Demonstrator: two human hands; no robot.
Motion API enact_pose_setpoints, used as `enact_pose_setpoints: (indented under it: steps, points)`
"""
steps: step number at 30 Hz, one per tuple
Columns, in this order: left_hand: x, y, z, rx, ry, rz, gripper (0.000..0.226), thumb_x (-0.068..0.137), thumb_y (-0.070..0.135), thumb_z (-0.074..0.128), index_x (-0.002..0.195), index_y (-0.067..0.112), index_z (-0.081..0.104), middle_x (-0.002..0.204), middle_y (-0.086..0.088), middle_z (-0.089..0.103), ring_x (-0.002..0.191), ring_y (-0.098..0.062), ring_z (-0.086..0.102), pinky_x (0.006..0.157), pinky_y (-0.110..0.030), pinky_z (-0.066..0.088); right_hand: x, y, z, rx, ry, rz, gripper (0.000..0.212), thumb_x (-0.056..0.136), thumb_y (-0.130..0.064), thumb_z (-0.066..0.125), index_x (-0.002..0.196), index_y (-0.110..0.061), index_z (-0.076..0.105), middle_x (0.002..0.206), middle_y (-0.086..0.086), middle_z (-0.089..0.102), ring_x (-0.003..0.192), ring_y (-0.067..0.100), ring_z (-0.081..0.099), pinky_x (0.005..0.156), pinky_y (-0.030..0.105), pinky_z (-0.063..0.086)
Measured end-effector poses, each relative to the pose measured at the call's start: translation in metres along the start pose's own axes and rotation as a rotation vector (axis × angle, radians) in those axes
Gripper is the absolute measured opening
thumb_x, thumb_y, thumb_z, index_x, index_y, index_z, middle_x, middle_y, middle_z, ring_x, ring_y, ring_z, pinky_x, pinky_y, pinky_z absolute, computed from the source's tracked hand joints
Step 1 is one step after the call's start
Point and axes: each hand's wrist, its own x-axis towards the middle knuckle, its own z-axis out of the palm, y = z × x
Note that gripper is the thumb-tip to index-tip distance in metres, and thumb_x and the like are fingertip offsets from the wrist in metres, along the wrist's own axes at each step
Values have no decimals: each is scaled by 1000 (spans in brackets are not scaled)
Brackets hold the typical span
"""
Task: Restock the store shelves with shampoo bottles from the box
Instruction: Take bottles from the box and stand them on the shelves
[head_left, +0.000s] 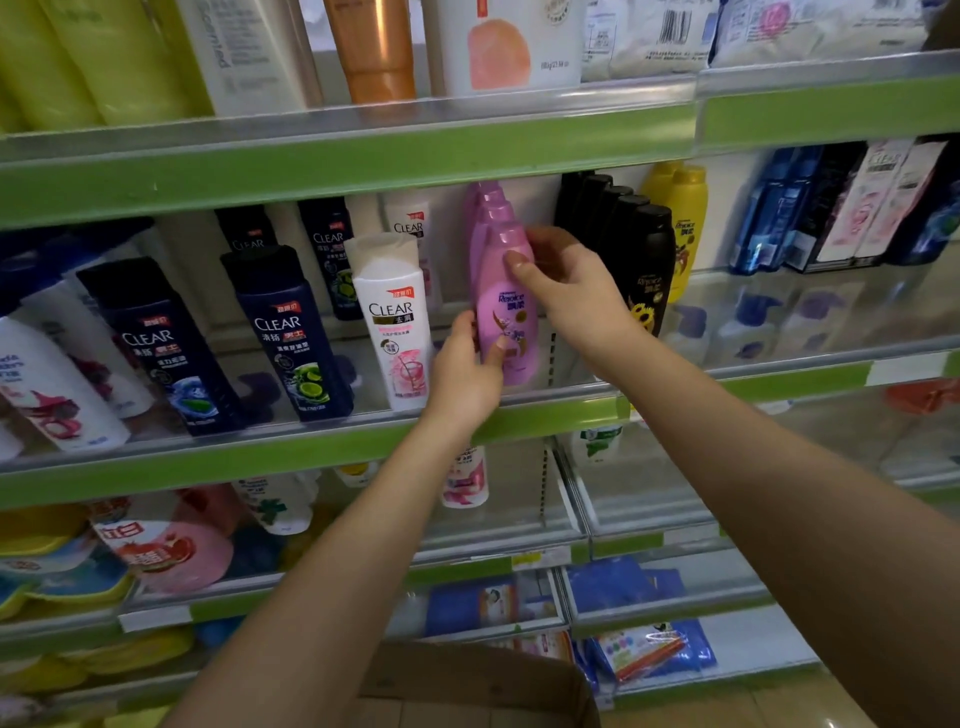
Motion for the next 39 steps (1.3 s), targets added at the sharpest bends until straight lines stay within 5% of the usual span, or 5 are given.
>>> enact_pose_setpoints:
  steps: [9, 17, 23, 32, 39]
  points:
    - [7, -5, 1, -31, -43, -20, 25, 97, 12, 49, 121, 16, 49, 111, 0, 64, 105, -15, 61, 97, -38, 49, 0, 4, 0, -29, 8, -34, 29, 96, -16, 58, 123, -6, 53, 111, 9, 67, 96, 22, 68, 78, 38, 60]
    - [-3, -4, -3, -11, -88, 1, 32, 97, 14, 49, 129, 15, 46, 122, -4, 61, 113, -18, 57, 100, -40, 47, -13, 0, -1, 3, 8, -36, 23, 95, -17, 60, 116, -10, 55, 114, 11, 65, 106, 21, 64, 92, 36, 54]
    - [-14, 0, -5, 5, -88, 48, 31, 97, 10, 48, 128, 12, 46, 111, 2, 61, 98, -8, 56, 87, -24, 46, -21, -2, -4, -27, -8, -49, 27, 95, -21, 59, 118, -6, 55, 112, 9, 67, 104, 19, 65, 90, 35, 55]
    - [-21, 2, -5, 3, -98, 43, 31, 98, 13, 46, 129, 13, 45, 95, 15, 60, 98, -5, 57, 91, -25, 46, -24, -1, -5, -40, -18, -36, 34, 95, -27, 58, 126, -13, 53, 120, 5, 64, 110, 16, 62, 89, 35, 57]
    - [-39, -4, -10, 45, -32, 16, 56, 93, 20, 57, 142, 14, 31, 141, -2, 46, 129, -15, 43, 105, -30, 37, -43, -9, -14, -4, -37, 15, 48, 97, -33, 55, 141, -18, 43, 121, 3, 63, 111, 12, 61, 93, 26, 52]
